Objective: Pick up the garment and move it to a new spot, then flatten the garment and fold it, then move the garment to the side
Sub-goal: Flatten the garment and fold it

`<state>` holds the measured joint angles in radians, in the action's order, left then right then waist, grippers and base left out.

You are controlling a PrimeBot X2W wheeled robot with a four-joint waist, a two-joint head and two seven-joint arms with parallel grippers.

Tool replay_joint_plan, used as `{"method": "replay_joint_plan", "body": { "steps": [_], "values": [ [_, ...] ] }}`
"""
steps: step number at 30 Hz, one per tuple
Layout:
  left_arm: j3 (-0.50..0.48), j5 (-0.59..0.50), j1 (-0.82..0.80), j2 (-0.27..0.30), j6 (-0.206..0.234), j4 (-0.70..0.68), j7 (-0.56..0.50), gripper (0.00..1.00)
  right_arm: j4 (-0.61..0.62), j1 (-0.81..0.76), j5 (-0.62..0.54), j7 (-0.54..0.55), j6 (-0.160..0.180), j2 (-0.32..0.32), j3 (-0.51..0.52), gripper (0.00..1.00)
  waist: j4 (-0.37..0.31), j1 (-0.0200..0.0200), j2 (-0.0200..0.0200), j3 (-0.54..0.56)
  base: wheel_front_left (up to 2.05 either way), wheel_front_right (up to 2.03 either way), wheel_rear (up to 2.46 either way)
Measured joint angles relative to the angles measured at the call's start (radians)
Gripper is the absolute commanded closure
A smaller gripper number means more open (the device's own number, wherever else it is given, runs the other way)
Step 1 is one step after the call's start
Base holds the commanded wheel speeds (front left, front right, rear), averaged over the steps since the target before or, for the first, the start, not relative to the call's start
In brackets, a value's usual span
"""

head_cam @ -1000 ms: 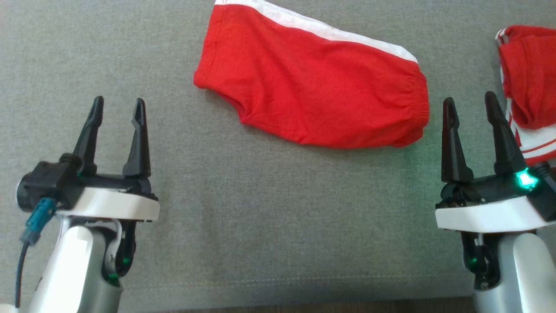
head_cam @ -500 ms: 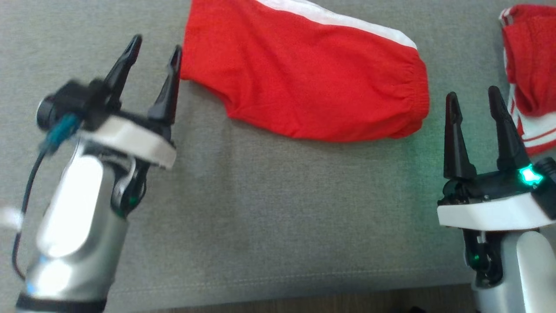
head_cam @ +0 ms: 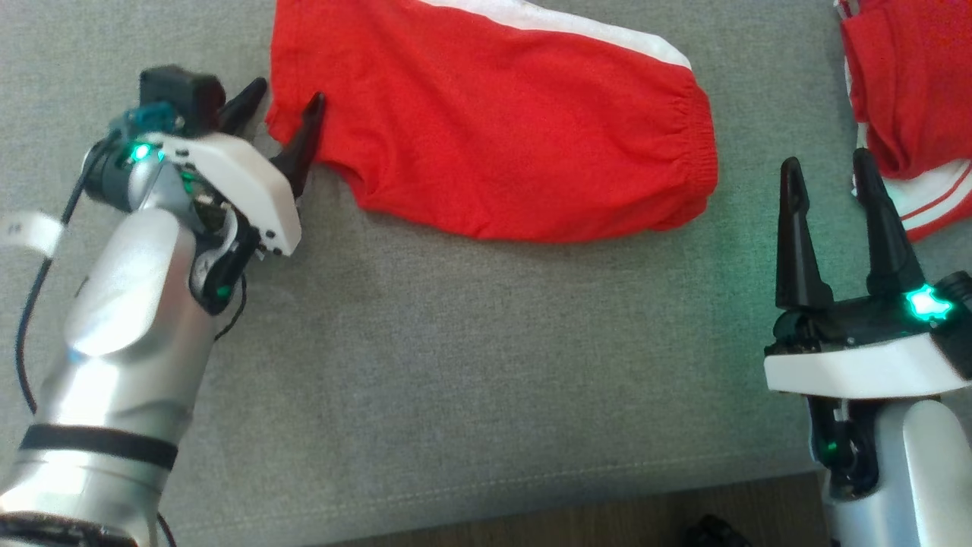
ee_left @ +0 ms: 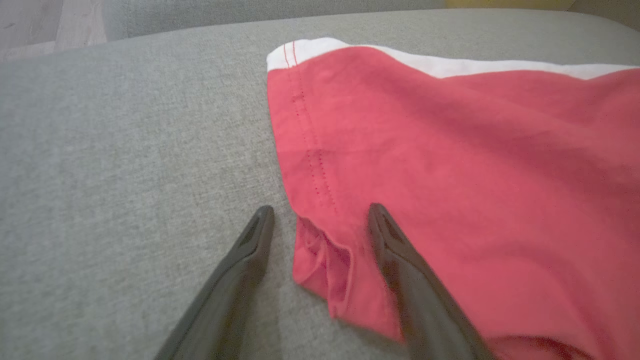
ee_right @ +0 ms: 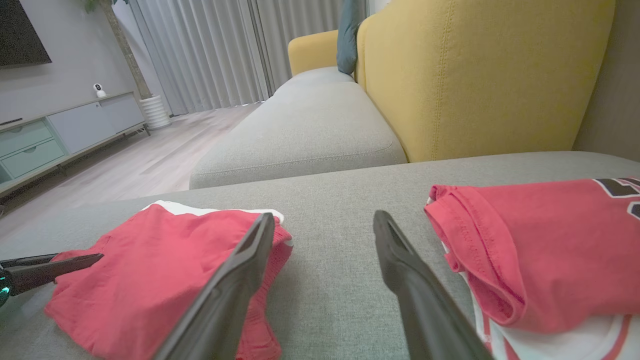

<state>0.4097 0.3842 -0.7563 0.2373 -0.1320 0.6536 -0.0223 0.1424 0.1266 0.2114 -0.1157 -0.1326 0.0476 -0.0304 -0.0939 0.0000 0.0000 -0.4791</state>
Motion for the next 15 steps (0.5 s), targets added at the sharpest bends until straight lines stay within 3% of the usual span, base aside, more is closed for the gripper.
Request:
{"method": "replay_joint_plan", "body": {
  "steps": [5, 6, 7, 9, 15],
  "values": [
    [0.061, 0.037, -0.046, 0.005, 0.002, 0.021, -0.099, 0.0, -0.002, 0.0, 0.01, 0.0, 0.0, 0.0, 0.004, 0.0, 0.005, 0.0, 0.0, 0.007, 0.0, 0.0, 0.0],
    [0.07, 0.051, -0.052, 0.007, 0.002, 0.02, -0.113, 0.1, -0.004, 0.0, 0.01, 0.0, 0.0, 0.0, 0.004, 0.0, 0.007, 0.0, 0.0, 0.008, 0.0, 0.0, 0.0],
    [0.078, 0.065, -0.055, 0.009, 0.002, 0.02, -0.123, 0.54, -0.006, 0.0, 0.01, 0.0, 0.0, 0.0, 0.004, 0.0, 0.009, 0.0, 0.0, 0.009, 0.0, 0.0, 0.0],
    [0.098, 0.085, -0.06, 0.014, 0.002, 0.021, -0.134, 1.0, -0.006, 0.0, 0.01, 0.0, 0.0, 0.0, 0.003, 0.0, 0.011, 0.0, 0.0, 0.009, 0.0, 0.0, 0.0],
    [0.126, 0.103, -0.062, 0.018, 0.0, 0.035, -0.104, 1.0, -0.009, 0.0, 0.01, 0.0, 0.0, 0.0, 0.005, 0.0, 0.015, 0.0, 0.0, 0.017, 0.0, 0.0, 0.0]
  ]
}}
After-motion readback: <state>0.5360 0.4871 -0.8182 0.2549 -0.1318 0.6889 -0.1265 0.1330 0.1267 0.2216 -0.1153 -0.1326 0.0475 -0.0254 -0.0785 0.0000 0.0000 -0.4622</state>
